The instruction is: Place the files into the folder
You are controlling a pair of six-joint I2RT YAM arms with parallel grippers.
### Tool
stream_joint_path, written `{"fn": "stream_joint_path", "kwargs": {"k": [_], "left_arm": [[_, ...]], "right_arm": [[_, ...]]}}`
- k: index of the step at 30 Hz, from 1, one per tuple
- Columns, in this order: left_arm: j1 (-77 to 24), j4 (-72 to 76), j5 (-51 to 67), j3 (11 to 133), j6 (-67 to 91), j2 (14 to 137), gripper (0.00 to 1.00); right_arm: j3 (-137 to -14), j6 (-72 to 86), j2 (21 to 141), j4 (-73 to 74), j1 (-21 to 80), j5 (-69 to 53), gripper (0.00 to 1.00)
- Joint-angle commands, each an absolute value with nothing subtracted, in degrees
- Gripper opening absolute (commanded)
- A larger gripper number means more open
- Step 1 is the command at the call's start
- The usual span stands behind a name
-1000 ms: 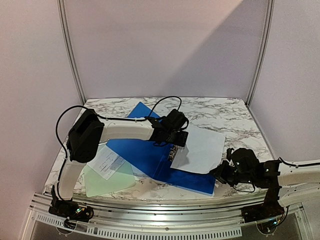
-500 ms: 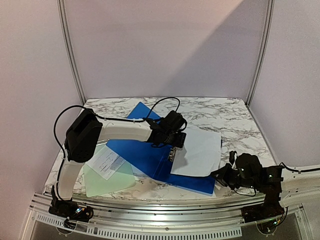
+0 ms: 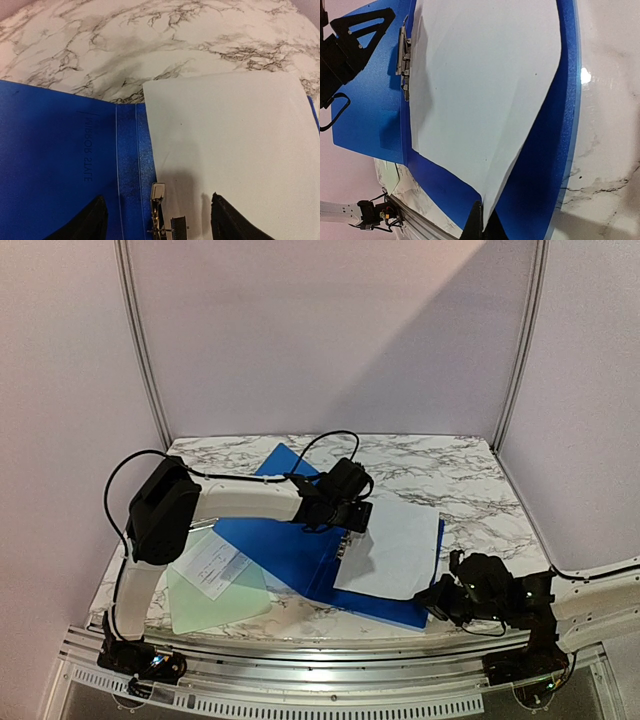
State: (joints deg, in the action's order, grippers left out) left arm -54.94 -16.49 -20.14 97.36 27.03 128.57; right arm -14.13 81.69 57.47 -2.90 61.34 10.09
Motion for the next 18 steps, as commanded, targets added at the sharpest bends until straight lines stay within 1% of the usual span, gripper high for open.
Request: {"fn": "stream_joint_path", "kwargs": {"k": [1, 7, 16, 18], "left_arm": [[-53.97, -15.86, -20.65, 96.42, 27.07, 126.57, 0.71], [-53.96, -15.82, -20.64, 96.09, 27.03, 126.48, 0.71], [-53.96, -15.56, -20.64, 95.64, 27.16, 126.21, 0.7], [-53.96, -15.47, -20.68, 95.3, 27.08, 126.05, 0.7]], "right_arm": [[-16.54, 81.93, 59.3, -3.93, 62.63, 11.25, 0.0], [-17.1, 81.45, 61.23, -5.91, 62.88, 10.65, 0.0], [-18.75, 79.68, 61.9, -4.46, 63.44, 10.75, 0.0], [-18.57, 79.5, 61.51, -4.31, 63.54, 10.9, 0.02]]}}
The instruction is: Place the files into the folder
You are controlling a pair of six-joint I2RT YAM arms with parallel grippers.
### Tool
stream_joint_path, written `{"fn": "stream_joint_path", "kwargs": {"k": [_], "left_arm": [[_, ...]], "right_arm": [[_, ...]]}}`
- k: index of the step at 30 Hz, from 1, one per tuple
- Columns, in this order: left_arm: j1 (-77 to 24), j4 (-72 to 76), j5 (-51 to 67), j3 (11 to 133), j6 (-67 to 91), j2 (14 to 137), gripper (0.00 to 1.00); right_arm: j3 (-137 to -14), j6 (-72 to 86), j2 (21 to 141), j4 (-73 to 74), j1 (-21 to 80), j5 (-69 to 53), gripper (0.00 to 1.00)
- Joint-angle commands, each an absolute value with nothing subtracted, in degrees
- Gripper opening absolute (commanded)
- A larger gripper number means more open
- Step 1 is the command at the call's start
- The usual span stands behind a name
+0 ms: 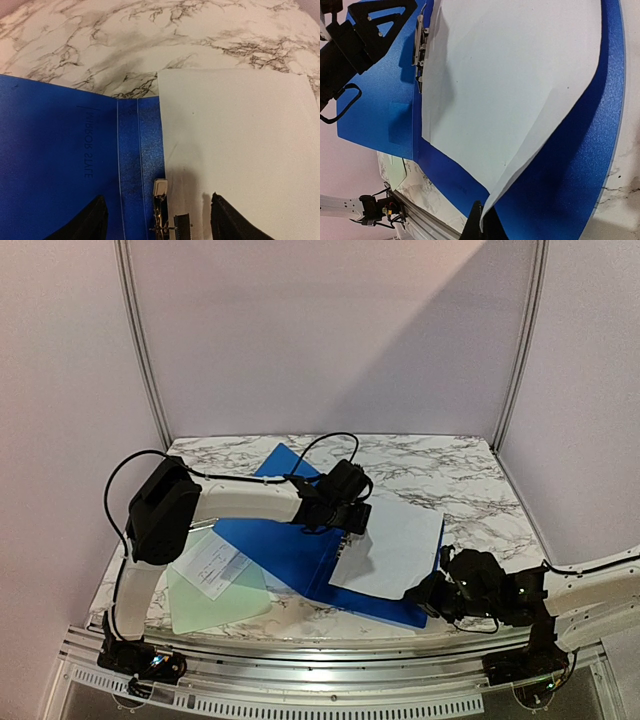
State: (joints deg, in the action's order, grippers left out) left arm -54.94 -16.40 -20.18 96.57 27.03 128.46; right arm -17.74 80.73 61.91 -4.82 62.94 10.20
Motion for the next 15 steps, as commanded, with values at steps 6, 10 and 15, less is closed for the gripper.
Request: {"fn": "stream_joint_path", "kwargs": {"k": [6, 10, 15], "left_arm": [[-53.96, -15.22, -20.58, 95.01, 27.14, 125.7, 0.71], [-54.01, -15.12, -20.59, 94.8, 27.11, 125.52, 0.7], [-53.96, -14.94, -20.49, 94.79, 27.07, 125.63, 0.71]], "right_arm": [[-19.04, 78.53, 61.27, -3.34, 63.63, 10.3, 0.15], [-19.67, 78.12, 60.46, -1.17, 63.64, 10.94, 0.21], [-20.56, 77.4, 59.88, 1.65, 64.42, 11.06, 0.42]]}}
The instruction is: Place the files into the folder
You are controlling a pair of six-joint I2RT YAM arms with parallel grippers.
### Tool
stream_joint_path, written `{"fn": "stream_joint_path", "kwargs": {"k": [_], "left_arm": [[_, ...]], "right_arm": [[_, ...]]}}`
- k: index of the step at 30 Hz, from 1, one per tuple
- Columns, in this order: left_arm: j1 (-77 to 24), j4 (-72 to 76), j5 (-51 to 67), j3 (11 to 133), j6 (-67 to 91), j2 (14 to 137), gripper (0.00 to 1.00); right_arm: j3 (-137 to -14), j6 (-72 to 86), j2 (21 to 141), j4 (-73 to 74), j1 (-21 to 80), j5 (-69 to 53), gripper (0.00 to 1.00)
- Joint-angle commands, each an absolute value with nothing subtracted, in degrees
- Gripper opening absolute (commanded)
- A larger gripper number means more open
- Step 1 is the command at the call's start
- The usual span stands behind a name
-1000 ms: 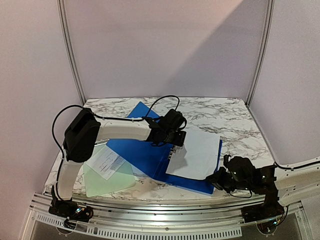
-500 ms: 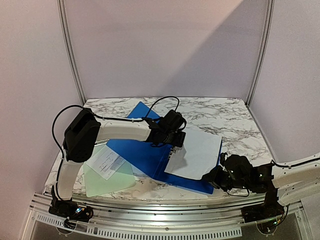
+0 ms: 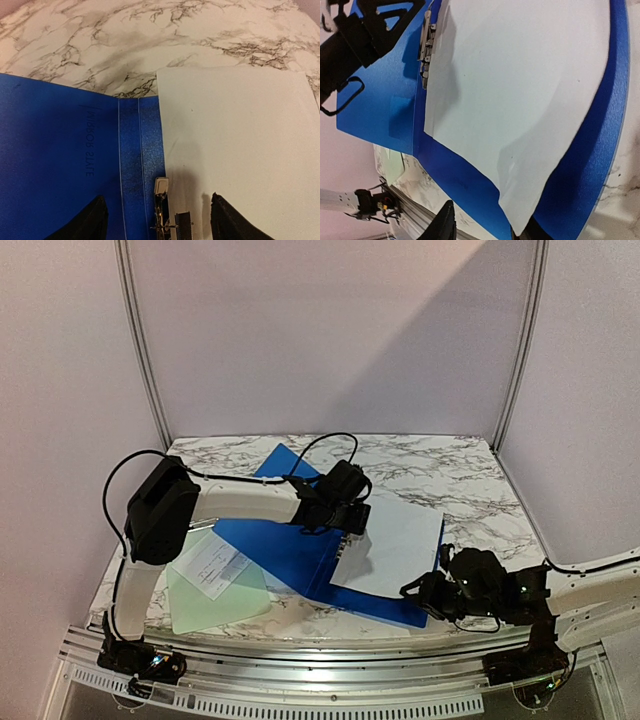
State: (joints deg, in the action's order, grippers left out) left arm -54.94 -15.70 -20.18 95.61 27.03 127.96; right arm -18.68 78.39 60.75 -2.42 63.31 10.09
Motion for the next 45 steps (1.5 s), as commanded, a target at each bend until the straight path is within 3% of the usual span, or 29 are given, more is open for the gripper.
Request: {"fn": "stream_joint_path", "kwargs": {"k": [1, 6, 12, 18, 25, 33, 37, 45], "left_arm": [[-53.96, -14.93, -20.5, 94.83, 27.11, 125.64, 0.7], [-53.96, -14.94, -20.46, 94.83, 26.99, 125.45, 0.7], [-53.79, -14.91, -20.43, 94.92, 26.91, 125.35, 0.7], [-53.79, -15.08, -20.45, 94.97, 26.98, 125.11, 0.7], [-53.57, -15.24, -19.97, 94.45, 26.8, 123.64, 0.7], [-53.19, -15.59, -20.16, 92.02, 25.8, 119.78, 0.7], [-52.84, -15.37, -20.15, 90.02, 25.3, 117.0, 0.7], [-52.38, -14.28, -17.0, 85.6, 24.3, 111.84, 0.68]], "right_arm": [[-21.02, 77.23, 59.9, 2.61, 64.7, 11.26, 0.46], [-23.13, 76.92, 59.56, 9.1, 66.24, 11.74, 0.62], [-27.32, 72.31, 58.75, 15.61, 69.13, 9.76, 0.74], [-29.81, 66.38, 58.37, 19.48, 69.6, 6.92, 0.76], [-40.73, 53.13, 60.86, 23.05, 69.26, 18.12, 0.77], [-42.19, 43.69, 65.41, 13.38, 61.33, 16.43, 0.73], [-42.82, 39.85, 67.14, 9.65, 55.71, 11.77, 0.73], [-49.54, 38.67, 76.83, 5.39, 40.4, -11.61, 0.73]]}}
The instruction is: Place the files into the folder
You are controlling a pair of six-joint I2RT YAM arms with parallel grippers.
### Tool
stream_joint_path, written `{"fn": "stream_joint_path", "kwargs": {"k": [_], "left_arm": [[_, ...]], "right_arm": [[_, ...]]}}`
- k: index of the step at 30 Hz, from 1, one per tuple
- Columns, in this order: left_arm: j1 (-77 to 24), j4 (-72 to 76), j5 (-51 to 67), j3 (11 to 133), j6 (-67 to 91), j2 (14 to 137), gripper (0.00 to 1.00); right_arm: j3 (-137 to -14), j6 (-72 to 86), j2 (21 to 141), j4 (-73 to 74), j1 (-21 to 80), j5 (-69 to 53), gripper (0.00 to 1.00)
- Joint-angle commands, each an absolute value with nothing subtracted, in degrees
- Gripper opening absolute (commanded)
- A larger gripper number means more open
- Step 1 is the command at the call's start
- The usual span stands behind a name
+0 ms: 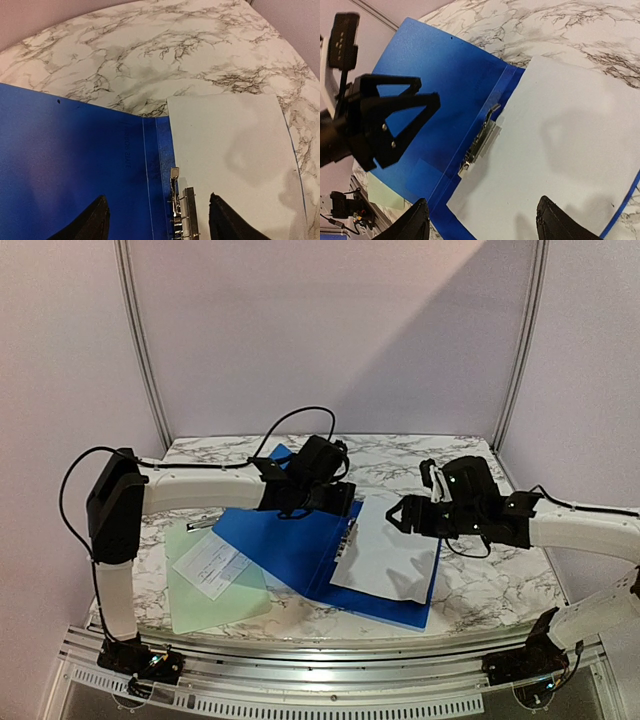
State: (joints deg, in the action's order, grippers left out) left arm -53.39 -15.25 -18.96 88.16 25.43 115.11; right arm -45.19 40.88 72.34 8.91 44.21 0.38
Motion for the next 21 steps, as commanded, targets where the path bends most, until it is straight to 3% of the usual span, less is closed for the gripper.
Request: {"fn": "stream_joint_path", "kwargs": {"k": [1, 21], "left_arm": [[-52.32, -14.28, -16.89, 84.93, 24.22, 111.16, 0.67], [-52.29, -11.13, -14.96, 70.78, 22.48, 96.43, 0.67]], "right_arm": [[-50.69, 38.16, 78.07, 5.24, 39.44, -13.12, 0.73], [-70.68, 38.14, 107.59, 2.95, 30.48, -34.79, 0.73]]}}
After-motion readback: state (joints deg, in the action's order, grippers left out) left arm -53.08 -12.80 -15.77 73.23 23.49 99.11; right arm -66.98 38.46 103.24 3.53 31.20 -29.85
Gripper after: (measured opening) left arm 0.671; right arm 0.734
